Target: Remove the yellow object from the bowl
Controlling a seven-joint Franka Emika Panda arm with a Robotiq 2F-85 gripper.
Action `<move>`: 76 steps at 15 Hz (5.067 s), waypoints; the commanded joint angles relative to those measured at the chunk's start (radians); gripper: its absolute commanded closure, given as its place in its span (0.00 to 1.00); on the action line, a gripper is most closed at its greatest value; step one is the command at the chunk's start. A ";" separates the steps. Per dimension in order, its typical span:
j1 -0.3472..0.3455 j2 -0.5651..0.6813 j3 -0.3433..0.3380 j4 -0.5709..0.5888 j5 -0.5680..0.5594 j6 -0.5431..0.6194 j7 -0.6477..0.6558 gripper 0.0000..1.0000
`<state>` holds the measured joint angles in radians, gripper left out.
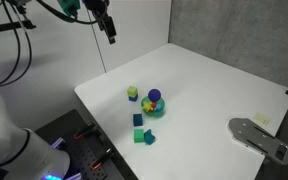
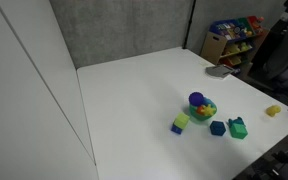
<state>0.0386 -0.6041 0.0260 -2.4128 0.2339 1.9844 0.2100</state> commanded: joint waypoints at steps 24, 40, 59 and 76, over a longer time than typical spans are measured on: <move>-0.115 0.444 0.136 0.115 -0.485 0.232 0.397 0.00; -0.066 0.711 -0.004 0.184 -0.229 0.293 0.044 0.00; -0.077 0.885 -0.024 0.186 -0.169 0.458 -0.127 0.00; -0.057 1.161 -0.026 0.219 -0.182 0.689 -0.116 0.00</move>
<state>-0.0263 0.5261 0.0089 -2.2192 0.0504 2.6433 0.1142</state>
